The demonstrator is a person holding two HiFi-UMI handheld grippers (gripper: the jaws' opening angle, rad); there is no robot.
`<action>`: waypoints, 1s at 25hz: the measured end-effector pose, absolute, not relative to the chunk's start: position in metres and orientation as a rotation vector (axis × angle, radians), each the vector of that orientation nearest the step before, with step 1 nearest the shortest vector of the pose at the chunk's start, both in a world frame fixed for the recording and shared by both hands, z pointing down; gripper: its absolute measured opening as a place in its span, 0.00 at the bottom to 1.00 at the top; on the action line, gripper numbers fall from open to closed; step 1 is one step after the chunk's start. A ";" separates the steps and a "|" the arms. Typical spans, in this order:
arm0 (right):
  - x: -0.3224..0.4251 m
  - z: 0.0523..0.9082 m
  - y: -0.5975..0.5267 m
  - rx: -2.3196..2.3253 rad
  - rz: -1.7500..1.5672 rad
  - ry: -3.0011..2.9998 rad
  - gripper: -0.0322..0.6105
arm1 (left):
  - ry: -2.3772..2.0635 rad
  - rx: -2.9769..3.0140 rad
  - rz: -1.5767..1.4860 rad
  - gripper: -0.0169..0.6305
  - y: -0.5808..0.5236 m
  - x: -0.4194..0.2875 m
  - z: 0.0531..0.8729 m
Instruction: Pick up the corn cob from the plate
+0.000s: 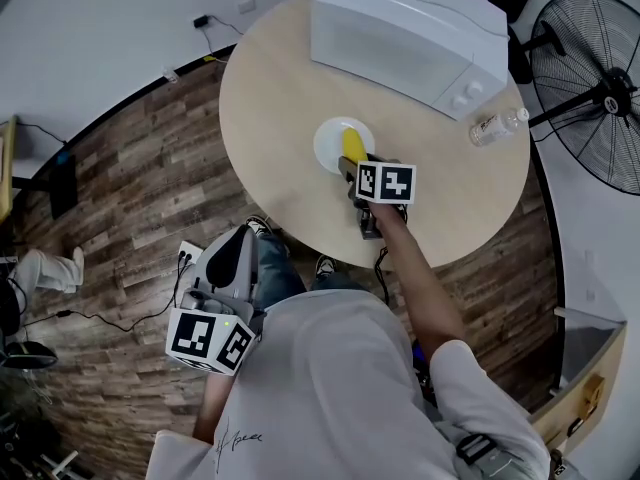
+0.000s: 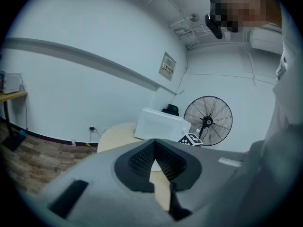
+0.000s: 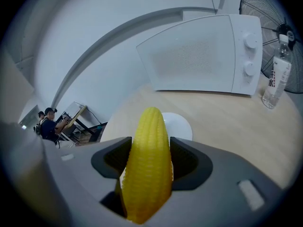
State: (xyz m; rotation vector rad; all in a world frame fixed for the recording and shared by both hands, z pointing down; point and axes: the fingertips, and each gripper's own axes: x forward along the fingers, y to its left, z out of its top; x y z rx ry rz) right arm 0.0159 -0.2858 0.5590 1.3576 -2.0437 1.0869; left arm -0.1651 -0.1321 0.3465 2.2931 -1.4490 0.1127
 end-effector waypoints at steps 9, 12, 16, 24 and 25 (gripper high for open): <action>0.019 0.551 -0.271 1.348 1.071 -2.070 0.47 | -1.449 2.300 0.111 0.01 -0.128 -0.161 0.347; 0.020 0.548 -0.266 1.349 1.066 -2.071 0.47 | -1.450 2.301 0.104 0.01 -0.126 -0.162 0.346; 0.020 0.543 -0.260 1.346 1.050 -2.085 0.47 | -1.449 2.297 0.098 0.01 -0.123 -0.164 0.347; 0.024 0.524 -0.249 1.345 1.024 -2.130 0.47 | -1.445 2.300 0.097 0.01 -0.122 -0.162 0.348; 0.024 0.522 -0.247 1.344 1.021 -2.136 0.47 | -1.445 2.301 0.097 0.01 -0.122 -0.162 0.349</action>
